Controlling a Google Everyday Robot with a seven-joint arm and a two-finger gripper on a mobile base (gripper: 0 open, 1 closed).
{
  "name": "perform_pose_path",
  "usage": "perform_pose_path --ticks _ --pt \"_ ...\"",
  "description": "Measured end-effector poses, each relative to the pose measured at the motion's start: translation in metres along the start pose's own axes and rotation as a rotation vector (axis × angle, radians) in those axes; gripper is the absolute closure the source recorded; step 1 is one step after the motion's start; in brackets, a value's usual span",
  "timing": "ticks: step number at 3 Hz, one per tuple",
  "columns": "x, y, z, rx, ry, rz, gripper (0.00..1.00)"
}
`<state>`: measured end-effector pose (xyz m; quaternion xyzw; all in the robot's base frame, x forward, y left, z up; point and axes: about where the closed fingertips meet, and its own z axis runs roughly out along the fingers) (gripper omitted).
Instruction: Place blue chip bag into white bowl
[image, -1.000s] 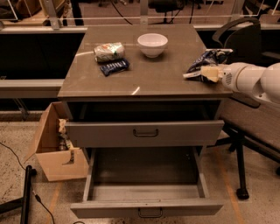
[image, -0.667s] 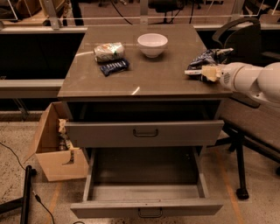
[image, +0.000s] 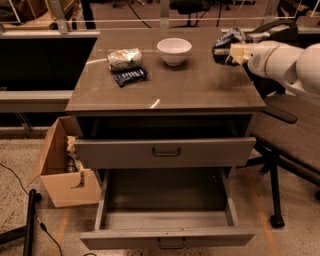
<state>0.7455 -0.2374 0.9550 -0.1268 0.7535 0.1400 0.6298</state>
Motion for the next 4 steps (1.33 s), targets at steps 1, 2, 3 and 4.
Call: perform_pose_path --ticks 1,2,3,4 --pt "-0.049 0.021 0.006 -0.042 -0.063 -0.037 1.0" --pt "-0.075 0.041 0.018 -0.09 -0.086 -0.061 1.0" --pt "-0.078 0.065 0.043 -0.141 -0.062 -0.082 1.0" --pt "-0.069 0.082 0.068 -0.175 -0.022 -0.101 1.0"
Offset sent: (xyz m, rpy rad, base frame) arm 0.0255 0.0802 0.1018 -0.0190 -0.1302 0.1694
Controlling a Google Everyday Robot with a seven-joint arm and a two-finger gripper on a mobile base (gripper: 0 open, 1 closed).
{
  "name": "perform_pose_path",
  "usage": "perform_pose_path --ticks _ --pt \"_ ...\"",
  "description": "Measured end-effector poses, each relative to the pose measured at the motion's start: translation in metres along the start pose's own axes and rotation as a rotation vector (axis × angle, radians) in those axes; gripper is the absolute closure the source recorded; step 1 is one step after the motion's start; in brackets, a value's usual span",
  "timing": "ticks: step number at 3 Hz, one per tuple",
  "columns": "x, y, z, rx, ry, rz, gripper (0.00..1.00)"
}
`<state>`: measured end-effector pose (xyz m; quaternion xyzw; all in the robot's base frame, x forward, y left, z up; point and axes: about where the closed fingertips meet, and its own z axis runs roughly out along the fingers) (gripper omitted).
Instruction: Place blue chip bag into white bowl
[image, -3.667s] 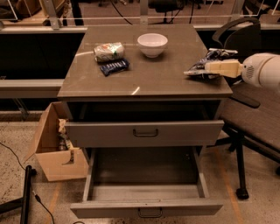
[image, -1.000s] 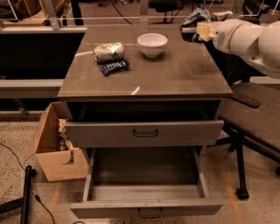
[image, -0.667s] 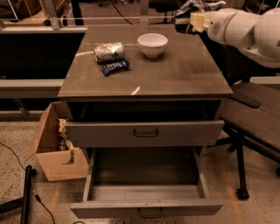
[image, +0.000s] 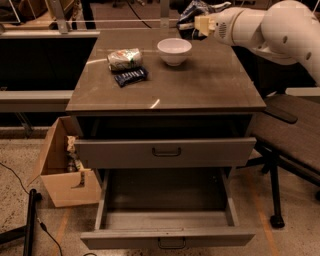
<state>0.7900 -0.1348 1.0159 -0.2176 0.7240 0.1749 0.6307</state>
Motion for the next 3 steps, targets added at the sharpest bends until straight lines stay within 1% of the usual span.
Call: perform_pose_path --ticks 1,2,3 --pt "0.008 0.01 0.026 -0.026 0.026 -0.019 1.0" --pt "0.015 0.02 0.058 -0.039 0.045 -0.042 1.0" --pt "0.02 0.023 0.078 -0.026 0.058 -0.055 1.0"
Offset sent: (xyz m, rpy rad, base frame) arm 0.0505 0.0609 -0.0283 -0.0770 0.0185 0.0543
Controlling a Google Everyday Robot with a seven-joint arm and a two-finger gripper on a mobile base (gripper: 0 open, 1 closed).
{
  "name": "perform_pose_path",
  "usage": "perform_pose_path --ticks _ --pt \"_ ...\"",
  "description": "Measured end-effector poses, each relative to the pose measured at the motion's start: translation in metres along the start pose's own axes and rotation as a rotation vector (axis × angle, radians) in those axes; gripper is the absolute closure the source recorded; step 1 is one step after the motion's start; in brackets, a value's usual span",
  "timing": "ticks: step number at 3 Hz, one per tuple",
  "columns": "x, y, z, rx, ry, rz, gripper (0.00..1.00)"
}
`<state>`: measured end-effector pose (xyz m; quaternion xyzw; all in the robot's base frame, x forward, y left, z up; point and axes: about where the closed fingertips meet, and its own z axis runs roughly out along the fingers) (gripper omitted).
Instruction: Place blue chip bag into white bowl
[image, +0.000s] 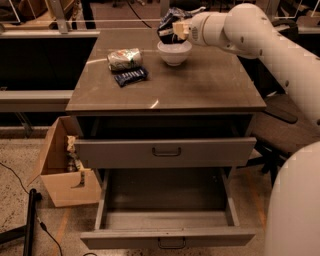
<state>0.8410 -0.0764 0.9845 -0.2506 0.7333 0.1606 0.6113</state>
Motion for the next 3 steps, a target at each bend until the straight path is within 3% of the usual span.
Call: perform_pose_path --ticks 1,3 --pt "0.01 -0.002 0.018 0.035 0.014 0.001 0.83" --pt "0.022 -0.008 0.037 0.071 0.026 0.016 0.36"
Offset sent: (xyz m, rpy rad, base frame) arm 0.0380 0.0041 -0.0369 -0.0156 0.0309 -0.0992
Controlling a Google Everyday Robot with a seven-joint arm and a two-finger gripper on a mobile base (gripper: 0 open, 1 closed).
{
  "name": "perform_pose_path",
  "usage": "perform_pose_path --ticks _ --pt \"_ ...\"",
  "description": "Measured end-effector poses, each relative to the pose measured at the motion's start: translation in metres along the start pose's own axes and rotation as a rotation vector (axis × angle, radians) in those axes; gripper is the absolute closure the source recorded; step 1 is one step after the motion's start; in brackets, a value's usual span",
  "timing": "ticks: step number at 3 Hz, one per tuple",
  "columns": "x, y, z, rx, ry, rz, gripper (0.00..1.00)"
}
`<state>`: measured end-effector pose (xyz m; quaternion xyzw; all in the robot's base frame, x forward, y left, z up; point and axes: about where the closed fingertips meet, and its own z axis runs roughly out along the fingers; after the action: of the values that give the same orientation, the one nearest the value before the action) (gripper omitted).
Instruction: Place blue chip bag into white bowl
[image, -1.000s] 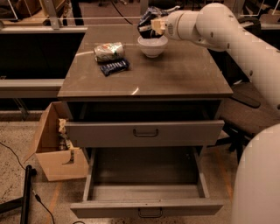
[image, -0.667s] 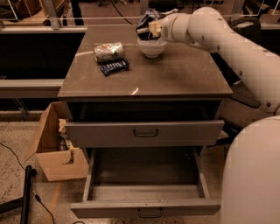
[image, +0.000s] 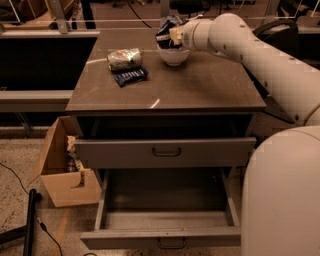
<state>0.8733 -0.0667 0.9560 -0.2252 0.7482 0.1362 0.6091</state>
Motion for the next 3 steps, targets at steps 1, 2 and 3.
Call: perform_pose_path --ticks 1,2,3 --pt "-0.001 -0.001 0.002 0.006 -0.007 0.0 0.13" --pt "-0.003 -0.003 0.0 0.01 -0.015 0.0 0.0" --pt "-0.011 -0.017 -0.016 0.024 -0.034 0.017 0.0"
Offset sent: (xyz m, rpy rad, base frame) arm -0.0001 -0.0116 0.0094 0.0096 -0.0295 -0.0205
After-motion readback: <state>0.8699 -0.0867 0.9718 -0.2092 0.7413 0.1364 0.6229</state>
